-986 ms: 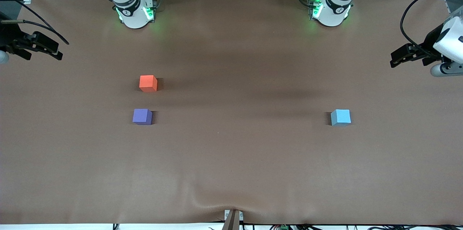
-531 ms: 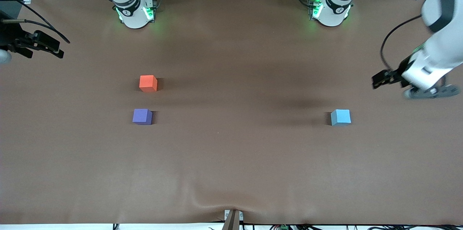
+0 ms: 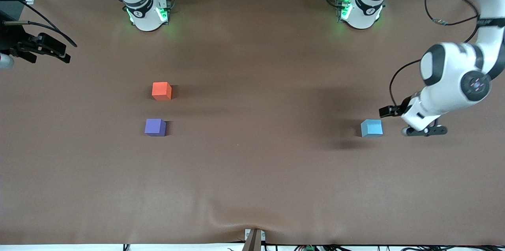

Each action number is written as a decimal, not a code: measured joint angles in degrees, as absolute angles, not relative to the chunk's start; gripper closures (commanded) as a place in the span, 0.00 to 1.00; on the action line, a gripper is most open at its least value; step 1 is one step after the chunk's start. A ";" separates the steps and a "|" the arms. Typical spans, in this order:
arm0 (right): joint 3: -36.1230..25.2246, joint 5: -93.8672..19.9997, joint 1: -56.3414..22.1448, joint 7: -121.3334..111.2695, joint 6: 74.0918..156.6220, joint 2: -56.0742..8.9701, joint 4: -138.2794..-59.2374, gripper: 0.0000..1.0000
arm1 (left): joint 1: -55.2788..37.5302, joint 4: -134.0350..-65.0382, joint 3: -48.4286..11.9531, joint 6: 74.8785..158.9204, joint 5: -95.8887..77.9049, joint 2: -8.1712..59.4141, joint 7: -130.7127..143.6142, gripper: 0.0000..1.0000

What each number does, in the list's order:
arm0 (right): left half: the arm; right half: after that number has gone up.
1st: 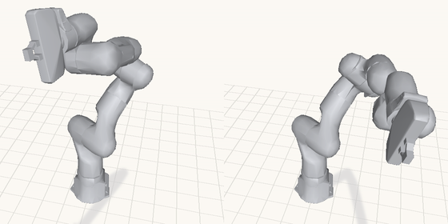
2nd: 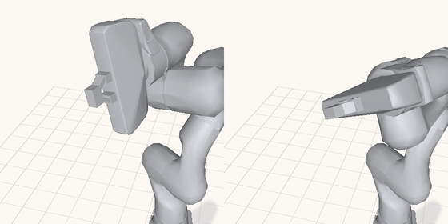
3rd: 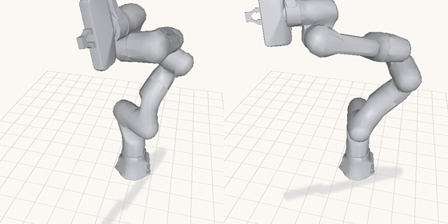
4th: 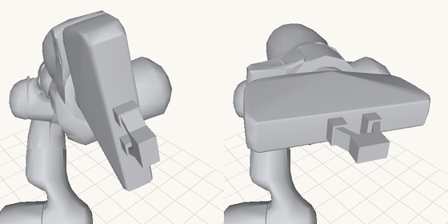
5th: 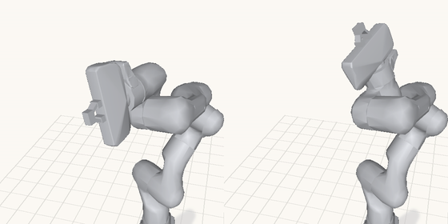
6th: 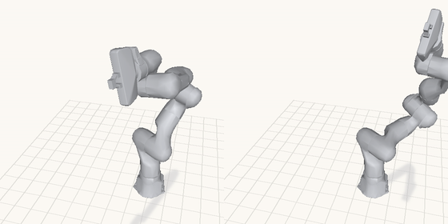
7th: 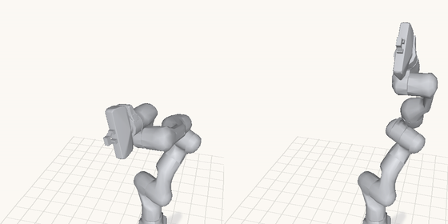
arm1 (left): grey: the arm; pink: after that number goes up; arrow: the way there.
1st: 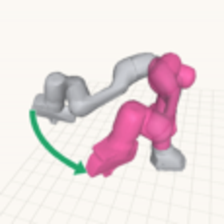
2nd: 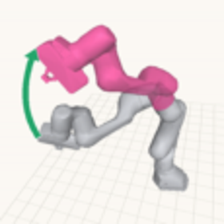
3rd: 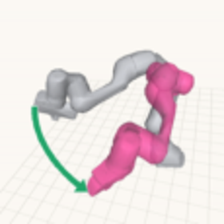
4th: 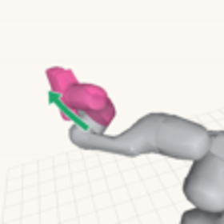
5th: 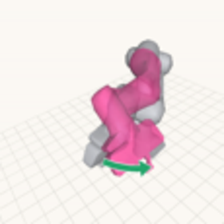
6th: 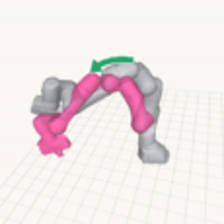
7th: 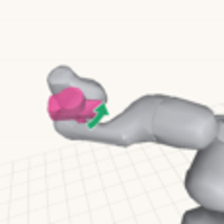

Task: Place blue block between orange and purple blocks
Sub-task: 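Reach the left gripper down and grasp the light blue block, then carry the blue block with the left gripper toward the table middle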

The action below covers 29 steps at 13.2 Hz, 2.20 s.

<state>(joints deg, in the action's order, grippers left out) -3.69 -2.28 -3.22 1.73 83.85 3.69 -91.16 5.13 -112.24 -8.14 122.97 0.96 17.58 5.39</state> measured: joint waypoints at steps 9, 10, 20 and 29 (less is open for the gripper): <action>-3.68 -2.28 -3.25 1.73 83.28 3.69 -91.16 0.00 | 2.48 -111.48 -8.12 127.76 1.38 24.80 4.54 0.00; -3.68 -2.28 -3.25 1.73 83.28 3.69 -91.16 0.00 | 2.62 -111.46 -8.05 128.12 1.64 25.22 4.54 0.00; -3.65 -2.28 -3.28 1.73 83.02 3.69 -91.16 0.00 | 3.17 -111.40 -7.80 133.49 2.04 29.26 4.52 0.68; -3.65 -2.28 -3.29 1.73 82.67 3.69 -91.17 0.00 | 2.22 -109.74 -11.10 133.73 2.11 29.03 3.97 1.00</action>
<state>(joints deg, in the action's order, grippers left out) -3.65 -2.28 -3.29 1.73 82.67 3.69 -91.17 2.22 -109.74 -11.10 133.73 2.11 29.03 3.97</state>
